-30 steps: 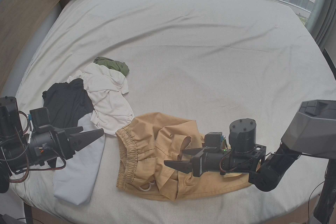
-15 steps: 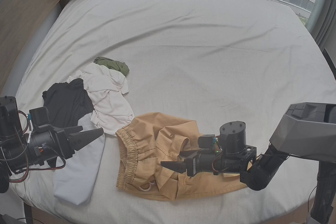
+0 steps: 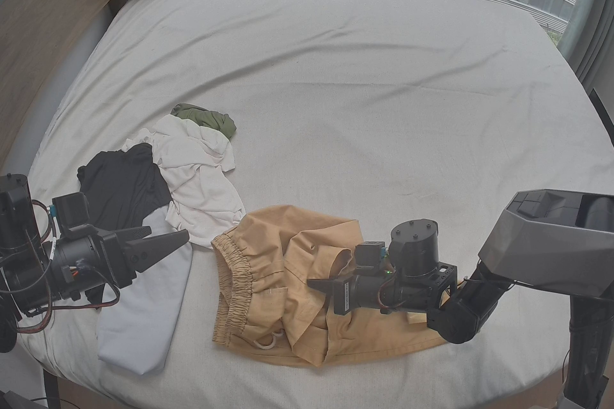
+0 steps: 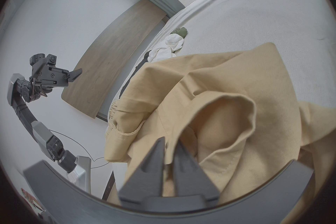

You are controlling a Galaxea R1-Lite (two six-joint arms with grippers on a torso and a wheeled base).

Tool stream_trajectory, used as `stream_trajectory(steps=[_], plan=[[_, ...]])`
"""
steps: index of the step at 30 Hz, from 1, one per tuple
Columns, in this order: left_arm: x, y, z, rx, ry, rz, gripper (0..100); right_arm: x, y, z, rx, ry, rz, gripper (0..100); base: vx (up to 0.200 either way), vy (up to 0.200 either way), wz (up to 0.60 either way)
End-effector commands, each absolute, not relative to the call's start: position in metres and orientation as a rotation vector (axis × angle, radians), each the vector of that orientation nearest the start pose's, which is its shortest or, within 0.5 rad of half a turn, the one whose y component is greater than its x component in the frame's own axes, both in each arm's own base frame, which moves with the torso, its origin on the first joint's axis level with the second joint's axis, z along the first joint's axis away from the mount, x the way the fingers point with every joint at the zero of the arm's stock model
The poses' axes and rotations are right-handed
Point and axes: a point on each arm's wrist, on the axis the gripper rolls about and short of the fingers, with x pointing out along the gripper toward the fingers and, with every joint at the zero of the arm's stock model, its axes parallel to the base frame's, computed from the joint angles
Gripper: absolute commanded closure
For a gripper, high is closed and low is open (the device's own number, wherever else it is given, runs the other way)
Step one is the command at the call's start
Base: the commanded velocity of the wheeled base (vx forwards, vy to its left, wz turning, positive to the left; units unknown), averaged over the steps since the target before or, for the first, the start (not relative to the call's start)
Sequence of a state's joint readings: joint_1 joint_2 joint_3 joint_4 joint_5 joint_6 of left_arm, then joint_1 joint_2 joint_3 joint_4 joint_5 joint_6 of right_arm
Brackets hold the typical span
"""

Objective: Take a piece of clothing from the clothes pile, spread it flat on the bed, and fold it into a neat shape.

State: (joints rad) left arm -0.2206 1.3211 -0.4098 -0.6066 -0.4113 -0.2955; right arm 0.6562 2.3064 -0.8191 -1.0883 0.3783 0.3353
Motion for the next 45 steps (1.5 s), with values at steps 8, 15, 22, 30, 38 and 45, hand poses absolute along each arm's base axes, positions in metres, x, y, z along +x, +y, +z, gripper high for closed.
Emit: stream_trajectory(steps=[8,15,22,30,38,45], plan=[[0.183,-0.050,0.167,-0.315,0.408,-0.575,0,0.290,0.232,0.038,0.259,0.524,0.924,100,0.000,0.000,0.00],[0.183,-0.050,0.167,-0.316,0.410,-0.577,0,0.275,0.220,0.049,0.278,0.484,0.937,100,0.000,0.000,0.00],[0.186,-0.051,0.165,-0.316,0.421,-0.576,0,0.268,0.213,0.050,0.333,0.455,0.937,100,0.000,0.000,0.00],[0.186,-0.051,0.165,-0.315,0.407,-0.579,0,0.267,0.211,0.048,0.334,0.465,0.940,100,0.000,0.000,0.00],[0.188,-0.052,0.164,-0.315,0.415,-0.580,0,0.266,0.213,0.046,0.339,0.481,0.966,100,0.000,0.000,0.00],[0.188,-0.052,0.166,-0.314,0.392,-0.581,0,0.272,0.220,0.036,0.339,0.501,0.995,0,0.000,0.000,0.00]])
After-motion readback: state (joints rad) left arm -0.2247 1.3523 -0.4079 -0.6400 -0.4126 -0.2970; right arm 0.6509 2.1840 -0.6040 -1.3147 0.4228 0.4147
